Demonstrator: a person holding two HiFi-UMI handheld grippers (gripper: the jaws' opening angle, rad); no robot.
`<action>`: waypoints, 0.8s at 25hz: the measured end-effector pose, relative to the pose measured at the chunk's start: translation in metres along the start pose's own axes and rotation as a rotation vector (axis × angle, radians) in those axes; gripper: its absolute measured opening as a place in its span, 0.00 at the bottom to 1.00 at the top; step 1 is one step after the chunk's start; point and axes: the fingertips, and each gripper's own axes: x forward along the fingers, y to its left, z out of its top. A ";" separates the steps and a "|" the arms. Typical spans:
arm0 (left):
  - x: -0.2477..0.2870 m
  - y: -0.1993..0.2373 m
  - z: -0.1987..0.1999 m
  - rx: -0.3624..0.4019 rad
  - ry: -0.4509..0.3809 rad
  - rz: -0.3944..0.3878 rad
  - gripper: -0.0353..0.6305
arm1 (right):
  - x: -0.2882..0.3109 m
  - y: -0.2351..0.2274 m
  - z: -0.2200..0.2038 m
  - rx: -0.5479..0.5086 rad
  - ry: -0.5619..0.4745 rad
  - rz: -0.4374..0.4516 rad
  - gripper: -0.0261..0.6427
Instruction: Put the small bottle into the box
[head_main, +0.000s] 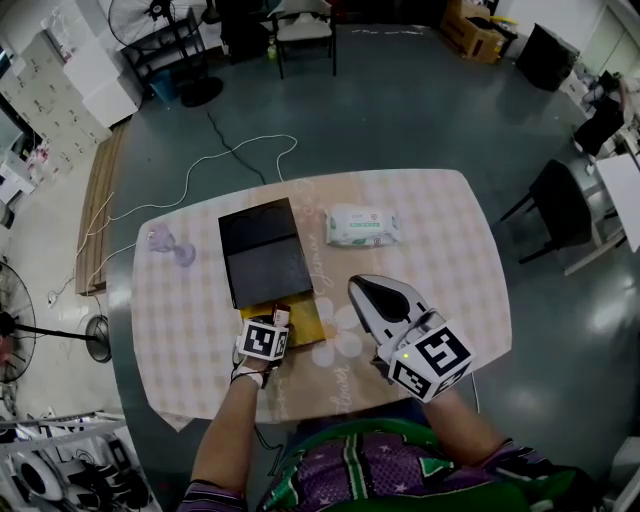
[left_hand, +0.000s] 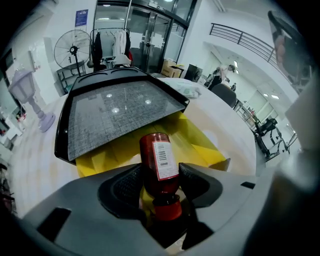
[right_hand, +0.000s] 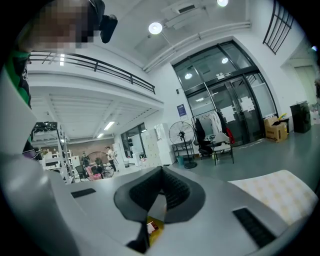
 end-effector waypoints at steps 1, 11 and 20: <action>0.001 0.000 -0.001 0.008 0.009 0.006 0.43 | -0.001 0.000 0.000 0.000 -0.002 -0.002 0.05; 0.006 0.003 -0.004 0.044 0.032 0.051 0.49 | -0.010 -0.001 -0.004 0.003 -0.003 -0.020 0.05; -0.016 -0.001 0.007 0.035 -0.053 0.044 0.49 | -0.020 0.008 0.000 -0.012 -0.024 -0.038 0.05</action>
